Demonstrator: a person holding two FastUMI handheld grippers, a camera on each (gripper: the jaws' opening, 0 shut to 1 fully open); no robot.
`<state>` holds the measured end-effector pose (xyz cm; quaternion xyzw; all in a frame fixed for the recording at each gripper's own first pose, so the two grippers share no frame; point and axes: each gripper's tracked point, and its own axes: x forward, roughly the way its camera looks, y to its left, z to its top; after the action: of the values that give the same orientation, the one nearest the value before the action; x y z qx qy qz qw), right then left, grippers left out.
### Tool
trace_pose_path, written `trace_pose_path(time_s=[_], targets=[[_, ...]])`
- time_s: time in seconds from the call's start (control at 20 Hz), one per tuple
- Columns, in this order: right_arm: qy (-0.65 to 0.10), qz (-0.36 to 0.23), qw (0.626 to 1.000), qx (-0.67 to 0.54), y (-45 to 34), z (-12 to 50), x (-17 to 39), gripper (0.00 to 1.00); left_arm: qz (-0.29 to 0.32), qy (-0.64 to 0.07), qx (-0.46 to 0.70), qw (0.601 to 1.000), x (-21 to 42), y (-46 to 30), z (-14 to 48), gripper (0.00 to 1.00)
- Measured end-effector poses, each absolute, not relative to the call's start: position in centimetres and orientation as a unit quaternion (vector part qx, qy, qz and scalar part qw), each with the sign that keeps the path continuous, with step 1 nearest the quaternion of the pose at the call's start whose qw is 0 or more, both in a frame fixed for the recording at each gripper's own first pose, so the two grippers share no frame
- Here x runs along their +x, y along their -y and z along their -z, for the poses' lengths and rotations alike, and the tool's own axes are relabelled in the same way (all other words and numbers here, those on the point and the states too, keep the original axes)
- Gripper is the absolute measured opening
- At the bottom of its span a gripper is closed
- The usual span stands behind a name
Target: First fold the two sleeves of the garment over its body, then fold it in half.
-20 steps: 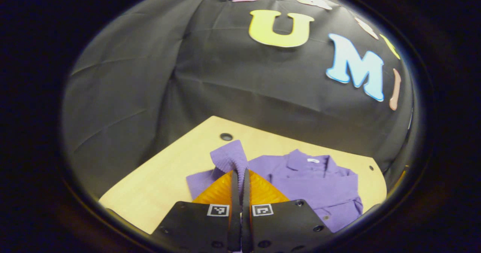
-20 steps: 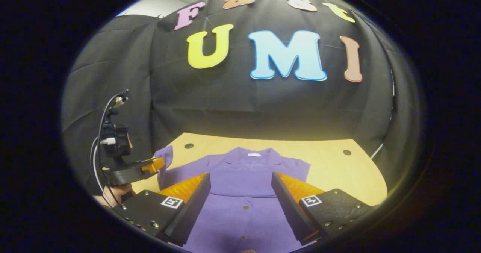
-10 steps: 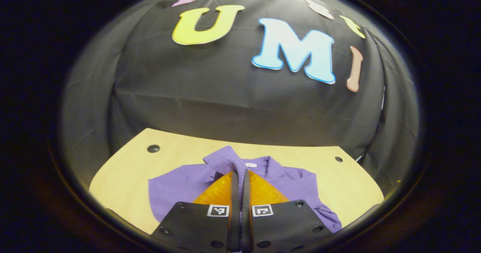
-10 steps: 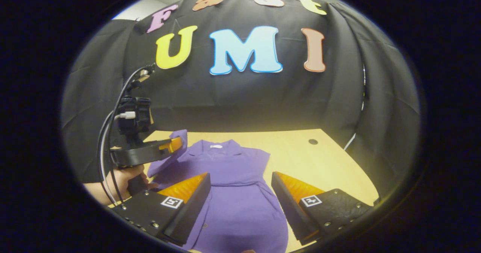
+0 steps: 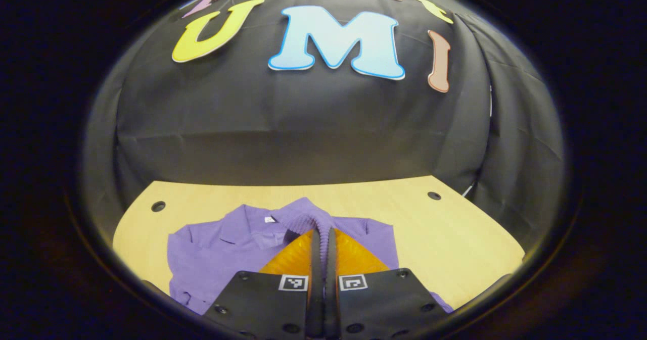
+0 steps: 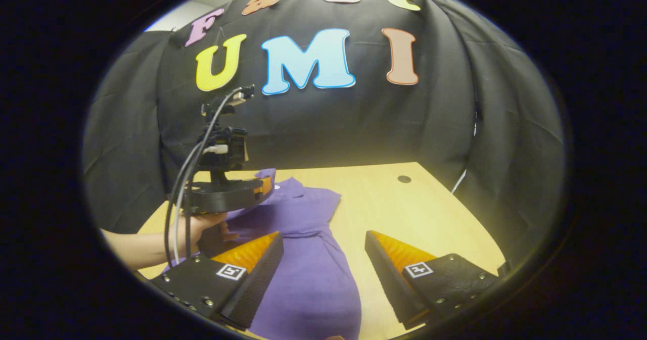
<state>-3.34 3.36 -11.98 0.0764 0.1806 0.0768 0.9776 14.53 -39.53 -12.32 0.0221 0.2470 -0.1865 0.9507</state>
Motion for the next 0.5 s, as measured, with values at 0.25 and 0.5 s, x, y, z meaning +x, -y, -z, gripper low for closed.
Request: trace_pose_path(time_s=[0.25,0.5], targets=[[-0.18,-0.105,0.975,0.081,-1.4,13.1,-3.3,0.98,0.175,-0.265,0.021,0.948,14.3,40.4,14.5,0.11],[-0.175,-0.111,0.976,0.068,0.2,13.7,-3.3,0.98,0.205,-0.282,-0.029,0.937,12.7,42.1,14.3,0.2]])
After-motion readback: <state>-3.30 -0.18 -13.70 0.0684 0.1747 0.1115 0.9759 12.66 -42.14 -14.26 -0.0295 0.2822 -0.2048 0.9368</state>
